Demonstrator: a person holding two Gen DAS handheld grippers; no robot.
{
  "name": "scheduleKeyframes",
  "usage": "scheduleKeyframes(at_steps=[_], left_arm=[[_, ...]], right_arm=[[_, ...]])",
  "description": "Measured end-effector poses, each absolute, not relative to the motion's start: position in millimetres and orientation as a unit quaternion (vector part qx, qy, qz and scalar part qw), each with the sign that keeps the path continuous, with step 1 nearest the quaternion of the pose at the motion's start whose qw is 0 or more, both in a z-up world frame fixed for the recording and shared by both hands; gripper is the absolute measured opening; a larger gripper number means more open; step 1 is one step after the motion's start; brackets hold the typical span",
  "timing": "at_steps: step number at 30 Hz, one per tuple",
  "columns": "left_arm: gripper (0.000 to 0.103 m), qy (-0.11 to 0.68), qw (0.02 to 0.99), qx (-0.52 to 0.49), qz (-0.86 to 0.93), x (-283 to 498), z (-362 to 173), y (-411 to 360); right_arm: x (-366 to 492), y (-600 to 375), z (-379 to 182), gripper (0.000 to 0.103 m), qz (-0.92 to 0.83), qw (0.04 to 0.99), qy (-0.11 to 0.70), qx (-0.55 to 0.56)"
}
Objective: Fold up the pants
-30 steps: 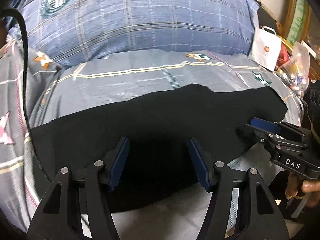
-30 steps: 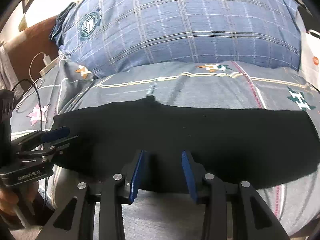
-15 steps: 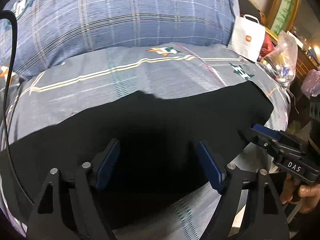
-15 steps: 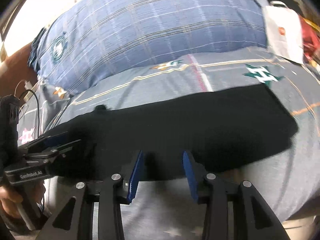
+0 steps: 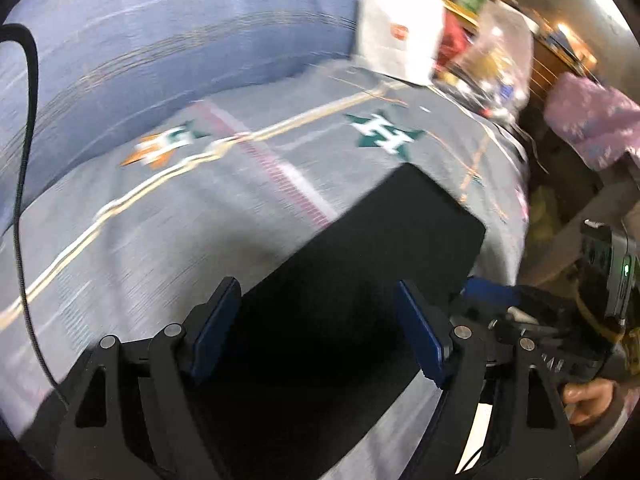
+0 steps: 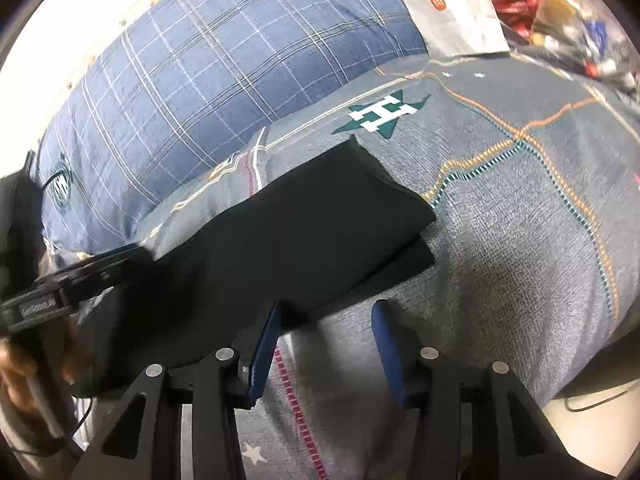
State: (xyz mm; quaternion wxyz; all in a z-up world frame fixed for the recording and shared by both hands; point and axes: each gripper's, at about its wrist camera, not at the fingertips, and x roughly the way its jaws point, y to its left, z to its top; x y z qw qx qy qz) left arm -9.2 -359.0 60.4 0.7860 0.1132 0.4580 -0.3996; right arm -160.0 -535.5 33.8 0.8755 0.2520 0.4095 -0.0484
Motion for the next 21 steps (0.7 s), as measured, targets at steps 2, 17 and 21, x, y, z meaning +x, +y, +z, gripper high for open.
scheduleKeyframes(at_steps=[2, 17, 21], left_arm=[[0.079, 0.460, 0.774, 0.128, -0.416, -4, 57, -384], [0.072, 0.443, 0.742, 0.165, -0.476, 7, 29, -492], [0.067, 0.448, 0.745, 0.126, -0.478, 10, 53, -469]], right_arm=[[-159, -539, 33, 0.046, -0.040, 0.879, 0.397, 0.260], [-141, -564, 23, 0.014, -0.028, 0.896, 0.320, 0.305], [-145, -552, 48, 0.010, -0.024, 0.911, 0.306, 0.274]])
